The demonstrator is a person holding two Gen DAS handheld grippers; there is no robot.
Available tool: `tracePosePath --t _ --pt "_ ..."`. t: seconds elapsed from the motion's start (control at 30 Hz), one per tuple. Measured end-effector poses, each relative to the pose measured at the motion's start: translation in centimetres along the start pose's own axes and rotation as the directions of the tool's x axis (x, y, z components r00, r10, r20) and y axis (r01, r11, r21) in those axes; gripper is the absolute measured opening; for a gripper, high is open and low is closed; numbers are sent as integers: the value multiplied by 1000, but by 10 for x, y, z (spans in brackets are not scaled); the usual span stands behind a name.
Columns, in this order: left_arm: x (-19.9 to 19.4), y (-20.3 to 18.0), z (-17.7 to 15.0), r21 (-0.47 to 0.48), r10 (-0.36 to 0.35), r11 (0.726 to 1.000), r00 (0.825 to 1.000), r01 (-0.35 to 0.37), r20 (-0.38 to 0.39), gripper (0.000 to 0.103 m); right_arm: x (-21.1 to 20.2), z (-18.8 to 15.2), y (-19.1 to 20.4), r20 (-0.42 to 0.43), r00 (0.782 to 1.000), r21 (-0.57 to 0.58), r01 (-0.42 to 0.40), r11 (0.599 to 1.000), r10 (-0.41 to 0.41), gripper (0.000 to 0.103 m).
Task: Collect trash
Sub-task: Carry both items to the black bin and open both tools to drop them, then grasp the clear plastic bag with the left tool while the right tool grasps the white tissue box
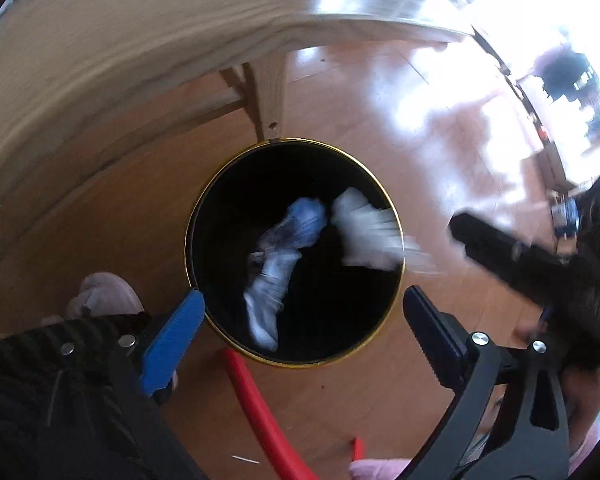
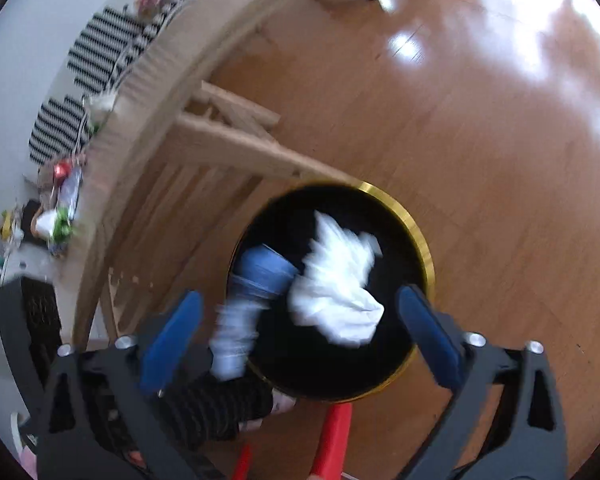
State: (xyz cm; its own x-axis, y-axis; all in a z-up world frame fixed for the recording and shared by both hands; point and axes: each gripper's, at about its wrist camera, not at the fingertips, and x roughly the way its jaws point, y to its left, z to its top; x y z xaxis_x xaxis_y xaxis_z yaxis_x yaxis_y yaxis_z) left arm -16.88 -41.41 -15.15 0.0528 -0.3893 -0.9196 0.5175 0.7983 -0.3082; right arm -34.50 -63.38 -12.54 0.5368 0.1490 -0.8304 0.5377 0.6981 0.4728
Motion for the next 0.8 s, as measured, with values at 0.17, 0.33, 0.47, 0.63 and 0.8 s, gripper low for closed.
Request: tracePosePath --t 0.17,0.33,0.47,0.63,0.8 --pt "-42 -3 -7 36 18 999 995 -22 101 97 -40 7 -13 172 985 32 17 999 -23 96" --pt "-133 23 -19 -12 73 997 943 -73 325 97 -63 7 29 312 950 -176 47 983 10 96" --pt "-188 83 -23 -111 195 980 890 -164 413 97 -50 8 91 272 958 -329 3 944 92 96" --pt "-244 206 -30 -370 430 885 802 -283 415 97 -23 9 193 201 963 -514 -51 856 178 96" --pt "-256 291 -13 -485 505 817 793 -313 340 97 13 13 306 143 962 -640 -89 763 233 96"
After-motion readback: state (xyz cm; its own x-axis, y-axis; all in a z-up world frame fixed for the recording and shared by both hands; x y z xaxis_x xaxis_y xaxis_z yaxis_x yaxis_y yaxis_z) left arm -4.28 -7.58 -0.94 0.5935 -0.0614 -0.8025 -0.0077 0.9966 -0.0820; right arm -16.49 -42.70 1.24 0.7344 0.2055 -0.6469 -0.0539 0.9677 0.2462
